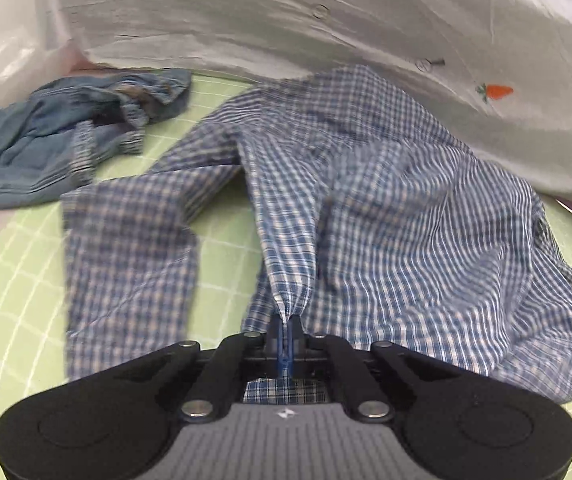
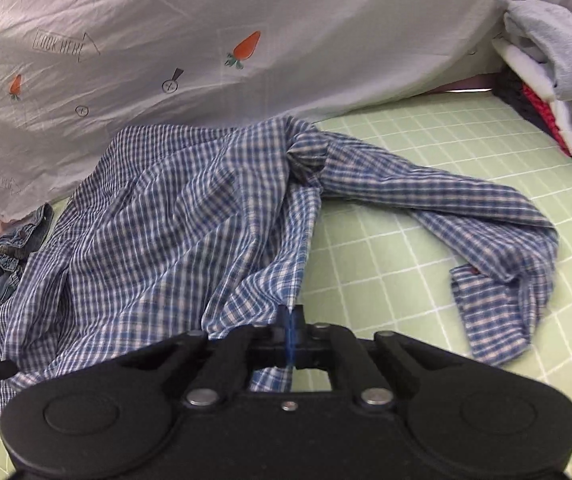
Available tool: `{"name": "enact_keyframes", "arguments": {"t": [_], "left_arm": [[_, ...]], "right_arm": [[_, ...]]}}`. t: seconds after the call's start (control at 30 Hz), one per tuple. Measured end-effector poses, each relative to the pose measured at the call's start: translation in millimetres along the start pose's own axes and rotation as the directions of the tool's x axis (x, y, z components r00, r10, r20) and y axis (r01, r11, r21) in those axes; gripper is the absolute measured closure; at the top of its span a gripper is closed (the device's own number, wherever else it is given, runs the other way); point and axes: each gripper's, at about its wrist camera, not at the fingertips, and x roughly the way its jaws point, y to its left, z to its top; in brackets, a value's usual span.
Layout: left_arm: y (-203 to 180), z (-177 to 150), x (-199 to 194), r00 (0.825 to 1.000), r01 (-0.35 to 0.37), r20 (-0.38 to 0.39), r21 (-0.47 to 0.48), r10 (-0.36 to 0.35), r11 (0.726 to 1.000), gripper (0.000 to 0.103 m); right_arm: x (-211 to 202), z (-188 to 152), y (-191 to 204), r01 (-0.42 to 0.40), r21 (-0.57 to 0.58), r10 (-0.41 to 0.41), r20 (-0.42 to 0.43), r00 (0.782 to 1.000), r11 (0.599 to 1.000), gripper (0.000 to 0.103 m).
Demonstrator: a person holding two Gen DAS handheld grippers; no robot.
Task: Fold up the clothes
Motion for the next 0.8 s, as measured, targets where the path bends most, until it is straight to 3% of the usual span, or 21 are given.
{"name": "enact_keyframes", "arguments": {"t": [0.17,0.33,0.4,0.5,0.57,0.6,0.67,0.73,0.8], "left_arm": [[27.5,-6.4,-31.7,0.999,-0.036,0.039,-0.053,0.038,0.998,0.101],[52.6,21.8,-48.6,0.991,-0.049,0.117,-0.112,0.062,0.993,0.101],[58.5,34.0,-39.9,0.988,-0.055,0.134,-0.137,0.074,0.989,0.101],[61.0,42.7,-9.3,0.992,-0.074,0.094,-0.150,0.089,0.986,0.097],[61.5,43.8,12.4,0.994,-0.082,0.052,-0.170,0.092,0.982,0.086],[62.0,41.9,21.8,0.995,-0.090,0.015,-0.181,0.095,0.979,0.081],[61.9,35.6,35.0,0.994,-0.108,-0.048,-0.198,0.101,0.974,0.066],[59.5,26.3,39.8,0.991,-0.121,-0.078,-0.211,0.106,0.970,0.055],[56.0,16.1,41.4,0.990,-0.123,-0.098,-0.213,0.104,0.969,0.043]], "right_arm": [[-34.2,2.1,-28.6,0.047,0.031,-0.049,0.047,0.998,0.998,0.103],[-44.9,27.0,-55.5,0.091,0.098,-0.101,0.098,0.990,0.991,0.103],[-40.2,40.0,-62.0,0.103,0.120,-0.117,0.115,0.986,0.987,0.103],[-9.6,51.9,-63.1,0.121,0.110,-0.130,0.078,0.988,0.987,0.101],[12.8,55.3,-65.2,0.107,0.124,-0.111,0.030,0.993,0.986,0.093],[21.9,54.6,-66.0,0.107,0.121,-0.108,0.005,0.994,0.987,0.078],[36.2,51.6,-66.5,0.120,0.109,-0.117,-0.032,0.993,0.987,0.062],[41.8,47.2,-68.1,0.127,0.130,-0.120,-0.058,0.991,0.983,0.060],[43.4,38.7,-73.4,0.103,0.174,-0.090,-0.081,0.993,0.979,0.049]]}}
